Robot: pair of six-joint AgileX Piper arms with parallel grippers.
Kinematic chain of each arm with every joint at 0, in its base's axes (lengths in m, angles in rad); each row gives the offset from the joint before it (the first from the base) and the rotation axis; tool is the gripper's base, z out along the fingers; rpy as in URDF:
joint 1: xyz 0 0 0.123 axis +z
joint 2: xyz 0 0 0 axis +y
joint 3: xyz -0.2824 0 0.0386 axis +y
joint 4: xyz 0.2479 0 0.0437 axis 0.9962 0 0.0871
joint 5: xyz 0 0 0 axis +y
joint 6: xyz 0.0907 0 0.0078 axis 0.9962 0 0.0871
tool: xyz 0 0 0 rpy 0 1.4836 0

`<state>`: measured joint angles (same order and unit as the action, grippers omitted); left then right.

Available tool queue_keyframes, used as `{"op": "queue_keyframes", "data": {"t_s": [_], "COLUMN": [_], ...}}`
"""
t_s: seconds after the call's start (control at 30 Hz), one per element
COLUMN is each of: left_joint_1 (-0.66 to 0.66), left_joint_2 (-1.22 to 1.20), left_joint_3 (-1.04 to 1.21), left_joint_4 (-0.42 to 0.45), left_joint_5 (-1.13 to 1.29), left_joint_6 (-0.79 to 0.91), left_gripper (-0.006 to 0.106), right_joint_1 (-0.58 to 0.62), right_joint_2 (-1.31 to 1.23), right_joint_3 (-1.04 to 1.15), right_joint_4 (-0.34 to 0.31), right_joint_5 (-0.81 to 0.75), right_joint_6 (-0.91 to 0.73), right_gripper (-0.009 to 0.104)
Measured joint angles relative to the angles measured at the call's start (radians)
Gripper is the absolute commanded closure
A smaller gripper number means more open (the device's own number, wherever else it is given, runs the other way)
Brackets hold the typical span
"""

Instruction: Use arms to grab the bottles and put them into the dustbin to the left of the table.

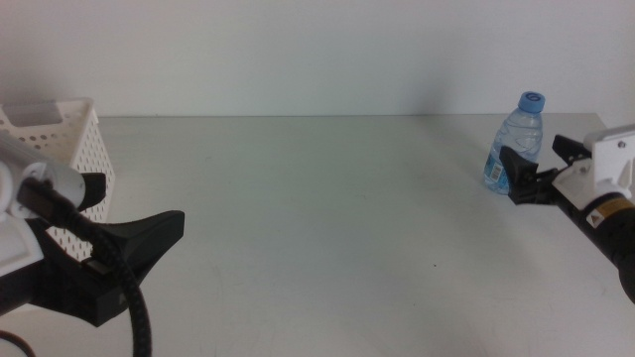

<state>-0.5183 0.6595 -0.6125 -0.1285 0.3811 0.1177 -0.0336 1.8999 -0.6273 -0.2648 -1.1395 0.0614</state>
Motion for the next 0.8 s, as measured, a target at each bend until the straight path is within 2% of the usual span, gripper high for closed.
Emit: {"op": "queue_keyframes", "data": {"t_s": [0.3, 0.6, 0.67, 0.73, 0.8], "left_joint_1": [0.000, 0.000, 0.000, 0.000, 0.000], "left_joint_2": [0.000, 0.000, 0.000, 0.000, 0.000], "left_joint_3": [0.000, 0.000, 0.000, 0.000, 0.000], "left_joint_4": [0.000, 0.000, 0.000, 0.000, 0.000], "left_joint_5": [0.000, 0.000, 0.000, 0.000, 0.000], "left_joint_6": [0.000, 0.000, 0.000, 0.000, 0.000], "left_gripper": [0.007, 0.007, 0.007, 0.007, 0.007], "right_joint_1": [0.000, 0.000, 0.000, 0.000, 0.000], "right_joint_2": [0.075, 0.174, 0.187, 0.193, 0.193], "right_joint_3": [-0.201, -0.308, -0.310, -0.310, -0.311], "right_joint_4": [-0.004, 0.024, 0.024, 0.024, 0.019], "right_joint_5": [0.025, 0.118, 0.127, 0.139, 0.141], "right_joint_6": [0.004, 0.024, 0.032, 0.035, 0.037], "right_gripper": [0.008, 0.011, 0.020, 0.036, 0.064]}}
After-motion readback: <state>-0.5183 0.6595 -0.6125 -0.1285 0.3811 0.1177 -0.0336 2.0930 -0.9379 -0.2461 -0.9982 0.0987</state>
